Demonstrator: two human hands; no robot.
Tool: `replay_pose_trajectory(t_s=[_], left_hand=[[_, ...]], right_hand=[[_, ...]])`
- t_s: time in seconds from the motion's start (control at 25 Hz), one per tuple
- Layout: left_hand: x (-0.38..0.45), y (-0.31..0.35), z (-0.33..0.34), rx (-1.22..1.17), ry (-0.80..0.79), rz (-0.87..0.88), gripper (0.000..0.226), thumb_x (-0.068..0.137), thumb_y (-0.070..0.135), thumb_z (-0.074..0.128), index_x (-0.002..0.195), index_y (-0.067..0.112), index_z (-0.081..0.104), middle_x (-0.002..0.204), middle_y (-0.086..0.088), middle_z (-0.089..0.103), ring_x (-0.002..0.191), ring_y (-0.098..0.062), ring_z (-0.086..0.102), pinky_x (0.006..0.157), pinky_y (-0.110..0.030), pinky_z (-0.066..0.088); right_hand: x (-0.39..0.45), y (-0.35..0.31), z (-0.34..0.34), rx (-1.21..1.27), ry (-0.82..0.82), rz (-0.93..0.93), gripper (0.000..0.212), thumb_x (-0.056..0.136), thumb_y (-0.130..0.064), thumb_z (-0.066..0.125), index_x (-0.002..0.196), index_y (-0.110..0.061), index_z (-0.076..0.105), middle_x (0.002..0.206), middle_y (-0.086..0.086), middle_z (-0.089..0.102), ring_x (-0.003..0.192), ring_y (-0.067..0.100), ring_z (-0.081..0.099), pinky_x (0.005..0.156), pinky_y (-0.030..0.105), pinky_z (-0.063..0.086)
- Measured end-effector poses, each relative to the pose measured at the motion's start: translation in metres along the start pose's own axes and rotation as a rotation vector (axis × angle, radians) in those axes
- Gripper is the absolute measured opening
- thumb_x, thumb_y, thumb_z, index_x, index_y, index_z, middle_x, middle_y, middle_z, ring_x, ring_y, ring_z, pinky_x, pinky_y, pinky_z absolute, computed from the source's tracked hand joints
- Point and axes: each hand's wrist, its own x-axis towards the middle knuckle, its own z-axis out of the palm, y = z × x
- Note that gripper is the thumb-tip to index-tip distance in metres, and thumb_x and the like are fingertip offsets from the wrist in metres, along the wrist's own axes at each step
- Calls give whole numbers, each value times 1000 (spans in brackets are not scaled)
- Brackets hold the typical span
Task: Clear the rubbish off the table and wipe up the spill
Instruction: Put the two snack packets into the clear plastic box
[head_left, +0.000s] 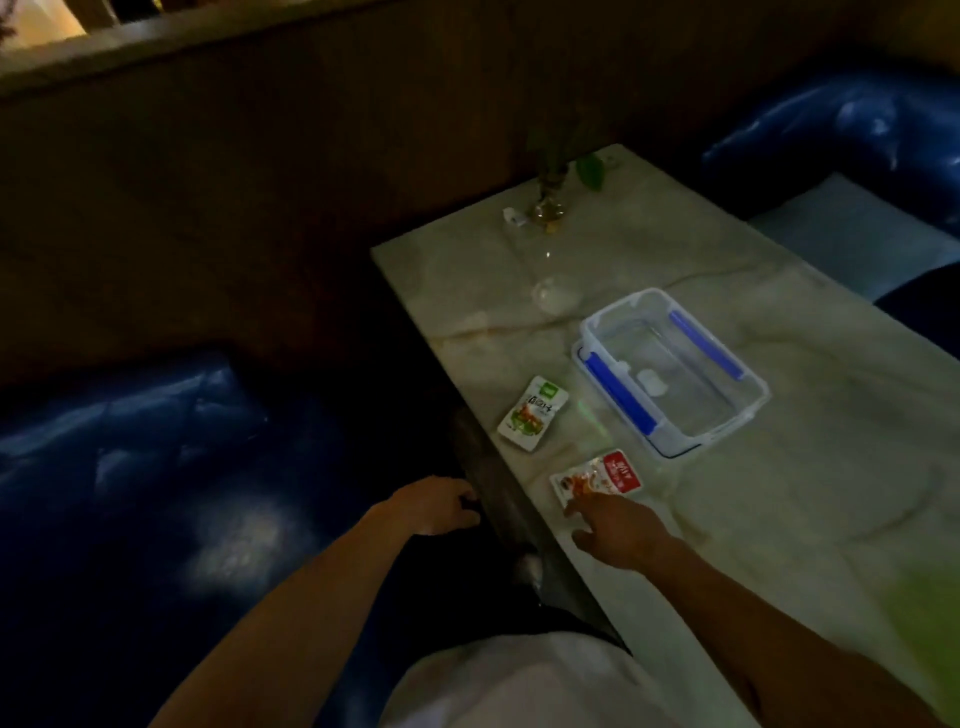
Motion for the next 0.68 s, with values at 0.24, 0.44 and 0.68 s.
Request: replay_pose_trajectory(t_s=[0.24,0.44,0.68], left_hand=[[60,30,-46,143,-1,110,50,90,45,56,136,26,49,139,-1,54,122,-20,54,102,-34,46],[98,36,-59,228,86,199,57,90,49,54,142,29,42,147,-2,46,130,-24,48,105,-35,43],[132,45,-75,335,169,337,60,88,42,58,143,30,37,150,1,38,132,-22,44,104,-38,43]], right_hand=[[3,20,15,115,88,135,53,90,-41,46,141,-30,38,145,1,46,128,22,48,99,38,45],[8,27,16,182,227,263,51,90,-40,47,139,-30,40,144,-2,46,122,20,49,92,36,45],[20,21,10,319,315,475,66,86,-46,58,143,-30,31,145,0,44,124,22,47,96,38,46]])
